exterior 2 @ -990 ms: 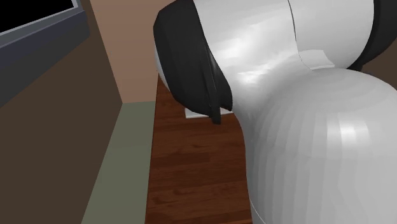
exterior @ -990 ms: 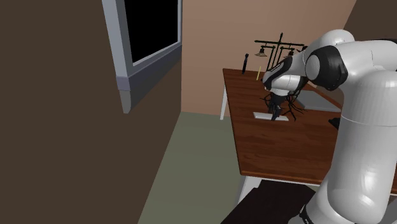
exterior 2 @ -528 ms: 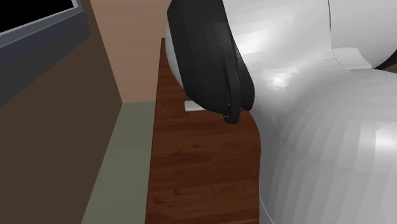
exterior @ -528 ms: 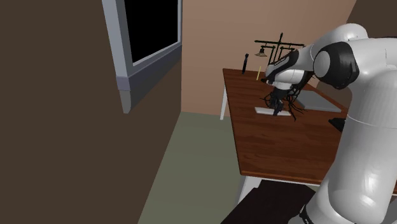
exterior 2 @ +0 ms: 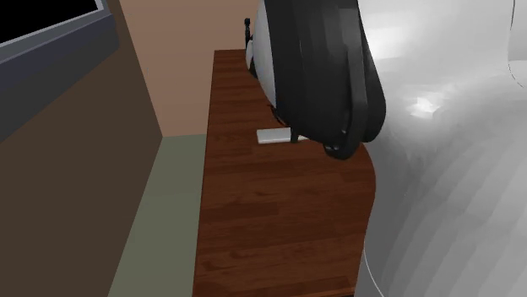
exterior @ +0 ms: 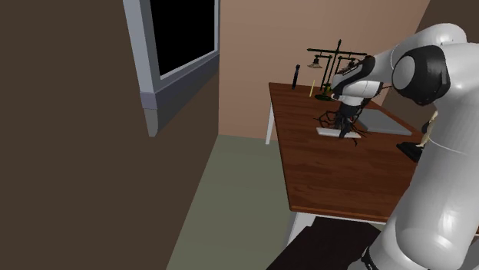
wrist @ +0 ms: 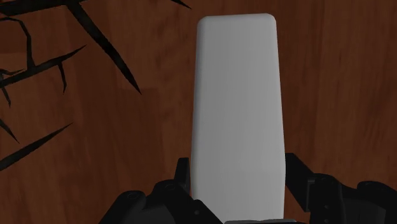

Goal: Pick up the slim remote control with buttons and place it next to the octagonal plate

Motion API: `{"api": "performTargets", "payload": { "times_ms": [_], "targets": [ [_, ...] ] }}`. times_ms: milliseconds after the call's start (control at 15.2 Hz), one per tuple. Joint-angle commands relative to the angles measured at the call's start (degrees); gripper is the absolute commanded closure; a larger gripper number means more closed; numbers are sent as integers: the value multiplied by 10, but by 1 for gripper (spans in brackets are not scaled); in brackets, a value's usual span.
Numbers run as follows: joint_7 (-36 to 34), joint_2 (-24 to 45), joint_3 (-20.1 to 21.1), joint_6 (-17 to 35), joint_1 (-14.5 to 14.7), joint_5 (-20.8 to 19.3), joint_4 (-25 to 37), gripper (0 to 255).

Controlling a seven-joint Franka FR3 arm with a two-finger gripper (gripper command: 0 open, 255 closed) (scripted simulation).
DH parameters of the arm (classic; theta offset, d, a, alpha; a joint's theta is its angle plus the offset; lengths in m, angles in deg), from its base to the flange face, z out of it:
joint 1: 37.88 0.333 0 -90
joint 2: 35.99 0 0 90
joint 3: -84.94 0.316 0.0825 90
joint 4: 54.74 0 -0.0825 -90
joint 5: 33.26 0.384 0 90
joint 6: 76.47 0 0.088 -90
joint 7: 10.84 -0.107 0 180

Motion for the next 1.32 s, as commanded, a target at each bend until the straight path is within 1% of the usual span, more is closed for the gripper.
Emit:
{"api": "performTargets", "payload": {
  "times_ms": [0,330,660,858,1056,1254],
  "targets": [
    [16,-18,-13,1,-9,-17,-12,255],
    [67,-44,-44,6,-40,-40,-32,255],
    [134,-47,-75,5,-76,-42,-36,255],
    [183,-35,-92,3,-103,-30,-30,255],
    [240,-13,-105,-2,-136,-7,-17,255],
    [301,18,-109,-10,-181,24,1,255]
  ]
}}
